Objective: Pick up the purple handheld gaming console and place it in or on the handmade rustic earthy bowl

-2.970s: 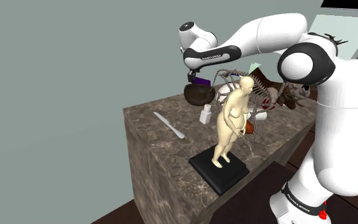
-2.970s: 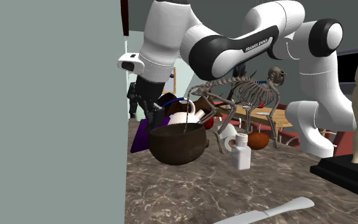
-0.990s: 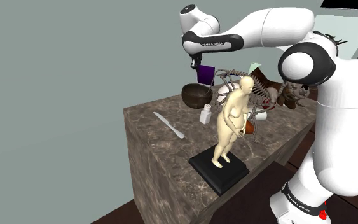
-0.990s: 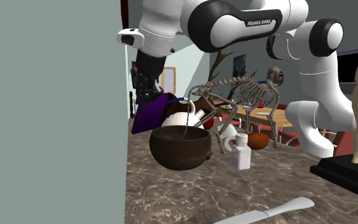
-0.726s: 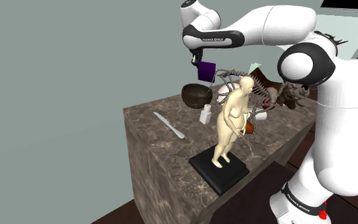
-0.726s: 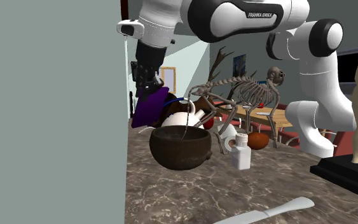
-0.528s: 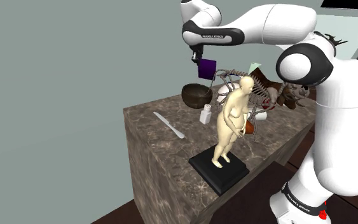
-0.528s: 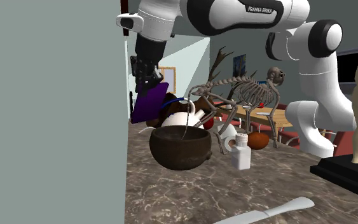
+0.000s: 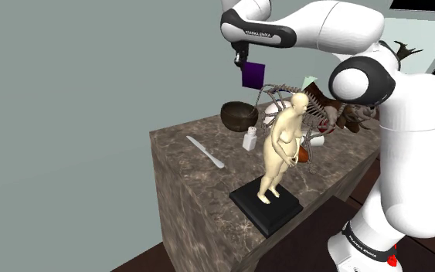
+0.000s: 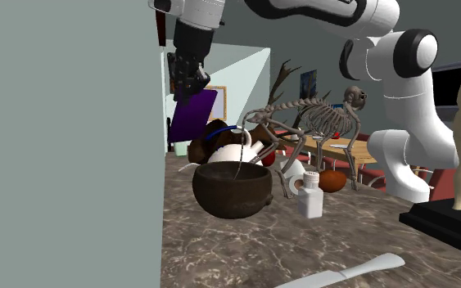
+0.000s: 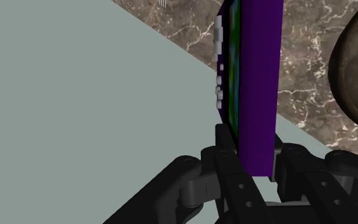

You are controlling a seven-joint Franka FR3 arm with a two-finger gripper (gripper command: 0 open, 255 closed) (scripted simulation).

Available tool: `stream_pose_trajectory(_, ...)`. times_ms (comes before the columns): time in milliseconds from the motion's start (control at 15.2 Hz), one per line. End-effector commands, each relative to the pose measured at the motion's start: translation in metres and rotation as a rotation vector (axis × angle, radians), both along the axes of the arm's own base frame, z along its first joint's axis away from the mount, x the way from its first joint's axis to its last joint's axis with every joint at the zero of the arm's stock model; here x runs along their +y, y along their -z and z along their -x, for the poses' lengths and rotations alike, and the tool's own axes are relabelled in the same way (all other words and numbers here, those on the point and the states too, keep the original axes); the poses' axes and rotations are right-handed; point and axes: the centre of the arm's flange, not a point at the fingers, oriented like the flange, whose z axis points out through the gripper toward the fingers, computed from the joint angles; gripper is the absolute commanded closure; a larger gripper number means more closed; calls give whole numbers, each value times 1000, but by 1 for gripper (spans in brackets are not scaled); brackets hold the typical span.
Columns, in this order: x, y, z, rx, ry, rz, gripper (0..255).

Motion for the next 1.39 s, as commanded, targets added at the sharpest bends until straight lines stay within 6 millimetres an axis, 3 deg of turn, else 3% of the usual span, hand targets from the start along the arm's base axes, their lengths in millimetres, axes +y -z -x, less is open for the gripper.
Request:
stream_pose_trajectory(0,0,-11,0,0,0,0,255)
stream_pose_trajectory(132,0,-17,0,0,0,0,255)
stream_pose_trajectory(660,90,-46,47,0,0,0,255)
stream_pose_trajectory(726,111,-54,59,0,0,0,255)
stream_pose_trajectory(1320,111,-6,59,0,0,0,255)
